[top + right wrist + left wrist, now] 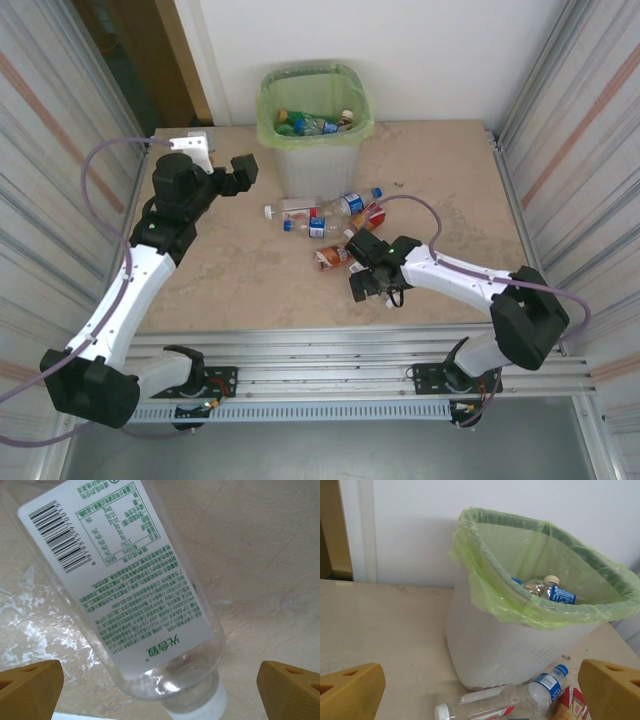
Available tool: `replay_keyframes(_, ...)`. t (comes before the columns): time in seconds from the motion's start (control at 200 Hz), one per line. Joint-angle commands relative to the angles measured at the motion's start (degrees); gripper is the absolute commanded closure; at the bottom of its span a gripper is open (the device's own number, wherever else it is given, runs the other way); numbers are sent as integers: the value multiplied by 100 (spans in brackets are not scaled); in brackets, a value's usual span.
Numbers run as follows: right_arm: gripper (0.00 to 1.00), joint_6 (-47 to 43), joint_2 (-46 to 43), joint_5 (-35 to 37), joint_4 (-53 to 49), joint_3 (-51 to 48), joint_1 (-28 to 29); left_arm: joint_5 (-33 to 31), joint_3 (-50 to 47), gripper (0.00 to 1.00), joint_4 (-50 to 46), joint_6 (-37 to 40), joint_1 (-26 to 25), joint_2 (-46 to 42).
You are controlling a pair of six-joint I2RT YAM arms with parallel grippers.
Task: Put the plastic bottles in the bin
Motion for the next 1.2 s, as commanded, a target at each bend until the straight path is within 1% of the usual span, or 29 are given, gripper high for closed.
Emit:
replay_keyframes(0.0,2,-311,205,135,104,176,-94,-158,-137,1,150,-171,77,-192)
replay_keyframes(0.235,2,-536,612,-8,336,232,-352,-165,-204,1,88,-206,184,-297)
replay_keyframes(0.641,2,-609,1078,-221,543,387,-441,-138,-248,1,93,-243,228,-247)
replay_keyframes(0.711,0,-590,1141,-223,541,372,-441,-136,-248,1,92,-242,228,-227)
replay_keyframes(0.867,7,-533,1199,-282,570,309,-437,-109,-247,1,105,-263,237,-173)
replay_keyframes(1.112,14,-438,1226,-369,576,240,-437,-81,-239,1,110,-298,246,-93)
replay_keyframes(1.197,19,-371,1208,-379,524,221,-436,-73,-245,1,110,-302,256,-92)
